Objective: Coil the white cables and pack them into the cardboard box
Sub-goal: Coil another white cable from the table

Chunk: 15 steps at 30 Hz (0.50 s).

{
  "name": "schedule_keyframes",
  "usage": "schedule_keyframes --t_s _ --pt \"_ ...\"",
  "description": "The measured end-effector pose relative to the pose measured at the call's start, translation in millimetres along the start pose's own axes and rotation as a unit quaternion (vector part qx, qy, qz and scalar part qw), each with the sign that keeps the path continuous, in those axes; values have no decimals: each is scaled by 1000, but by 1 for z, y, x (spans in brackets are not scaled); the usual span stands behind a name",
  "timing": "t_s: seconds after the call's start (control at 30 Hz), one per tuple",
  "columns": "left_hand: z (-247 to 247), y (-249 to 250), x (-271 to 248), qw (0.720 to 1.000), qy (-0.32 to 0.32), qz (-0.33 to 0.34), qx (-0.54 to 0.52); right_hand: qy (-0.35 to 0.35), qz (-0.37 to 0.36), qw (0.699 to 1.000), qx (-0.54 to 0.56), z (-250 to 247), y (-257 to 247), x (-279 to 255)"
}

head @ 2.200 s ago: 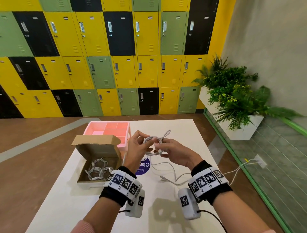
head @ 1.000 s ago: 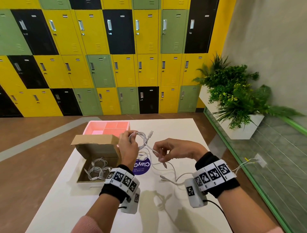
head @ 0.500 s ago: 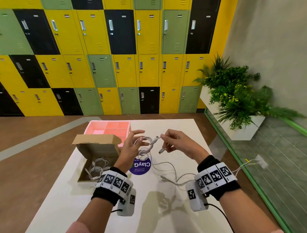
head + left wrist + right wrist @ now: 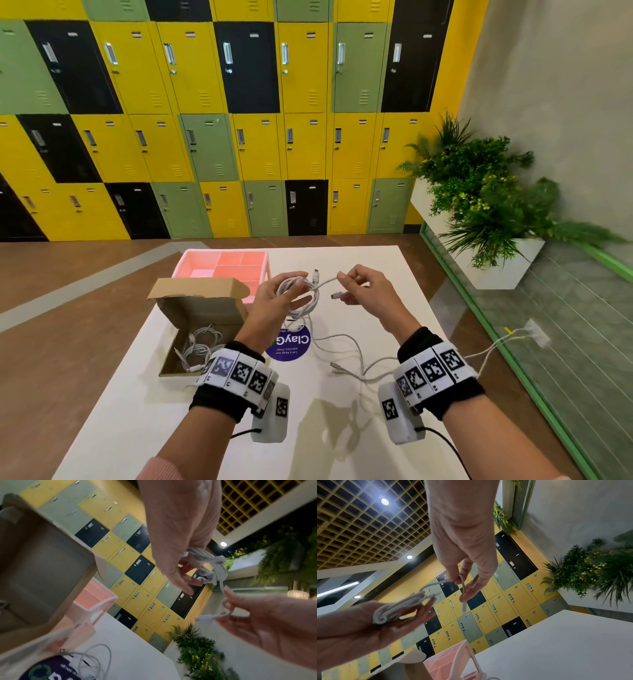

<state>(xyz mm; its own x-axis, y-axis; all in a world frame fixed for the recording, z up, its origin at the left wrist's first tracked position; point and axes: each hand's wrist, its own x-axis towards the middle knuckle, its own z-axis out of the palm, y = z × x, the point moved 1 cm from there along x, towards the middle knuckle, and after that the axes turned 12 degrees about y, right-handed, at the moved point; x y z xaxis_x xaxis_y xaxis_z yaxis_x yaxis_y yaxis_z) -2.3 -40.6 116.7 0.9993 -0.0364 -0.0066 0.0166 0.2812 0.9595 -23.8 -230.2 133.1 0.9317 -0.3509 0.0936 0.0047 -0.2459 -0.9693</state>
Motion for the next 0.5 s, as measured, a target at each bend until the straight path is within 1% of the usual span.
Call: schedule_keyframes --t_s 0.13,0.3,0.4,0.5 --pt "1 2 1 997 9 -6 -72 2 1 1000 14 1 3 -1" --pt "6 -4 -1 994 21 -18 -101 24 14 999 43 7 7 -2" --pt "11 -6 -2 992 39 -16 -121 16 34 998 41 17 15 -7" --pt "17 -8 -6 989 47 -17 -141 3 26 999 31 26 24 -15"
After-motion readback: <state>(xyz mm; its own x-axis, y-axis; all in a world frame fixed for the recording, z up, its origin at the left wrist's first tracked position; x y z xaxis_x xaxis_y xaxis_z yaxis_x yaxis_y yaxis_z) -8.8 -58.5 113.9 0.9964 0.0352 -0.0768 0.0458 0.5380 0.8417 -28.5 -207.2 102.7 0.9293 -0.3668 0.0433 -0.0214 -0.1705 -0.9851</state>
